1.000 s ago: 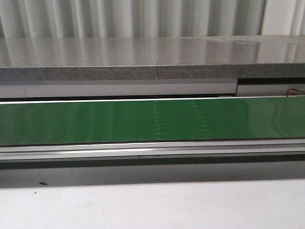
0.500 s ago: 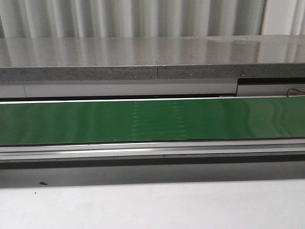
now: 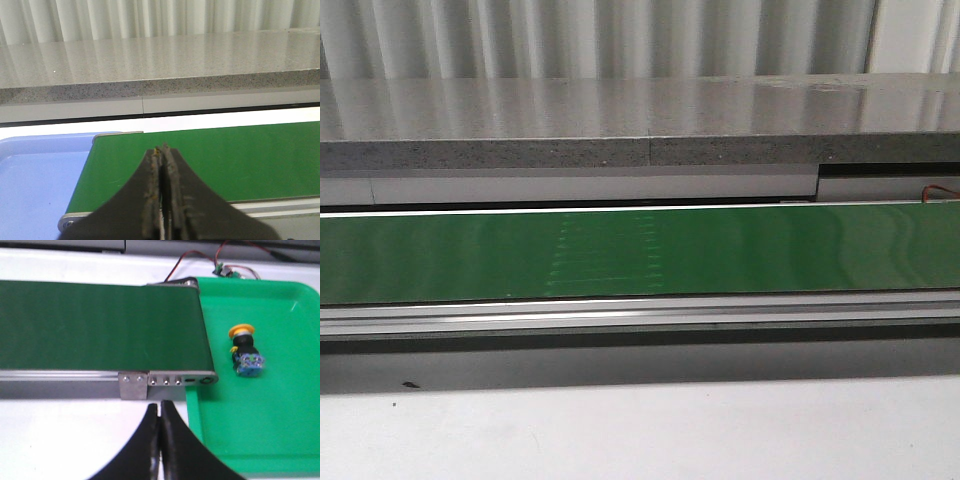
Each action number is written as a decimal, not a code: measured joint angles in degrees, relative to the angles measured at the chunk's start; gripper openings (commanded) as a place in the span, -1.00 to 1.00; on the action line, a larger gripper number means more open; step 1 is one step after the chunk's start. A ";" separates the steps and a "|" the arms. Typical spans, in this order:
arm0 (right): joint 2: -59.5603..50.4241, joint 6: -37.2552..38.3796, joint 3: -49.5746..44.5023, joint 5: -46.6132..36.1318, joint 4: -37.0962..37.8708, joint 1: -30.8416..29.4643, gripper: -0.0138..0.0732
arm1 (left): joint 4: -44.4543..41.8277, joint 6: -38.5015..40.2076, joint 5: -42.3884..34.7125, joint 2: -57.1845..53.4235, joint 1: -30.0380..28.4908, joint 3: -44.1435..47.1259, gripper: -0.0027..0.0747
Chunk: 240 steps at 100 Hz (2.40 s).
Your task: Move button from right to left
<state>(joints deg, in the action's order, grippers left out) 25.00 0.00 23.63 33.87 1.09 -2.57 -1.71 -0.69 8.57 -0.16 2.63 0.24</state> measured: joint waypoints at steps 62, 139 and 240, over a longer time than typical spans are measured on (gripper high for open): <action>22.39 0.00 14.32 11.35 -1.09 0.00 0.43 | 0.00 0.00 0.00 0.00 0.00 0.00 -0.99; 53.67 0.00 33.85 14.63 -1.92 -21.15 0.49 | 0.00 0.00 0.00 0.00 0.00 0.00 -0.99; 86.92 -10.02 49.69 12.42 -4.94 -24.69 -0.02 | 0.00 0.00 0.00 0.00 0.00 0.00 -0.98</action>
<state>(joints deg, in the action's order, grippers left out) 111.92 -10.02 73.32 46.28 -3.85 -27.27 -1.71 -0.69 8.57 -0.16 2.63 0.24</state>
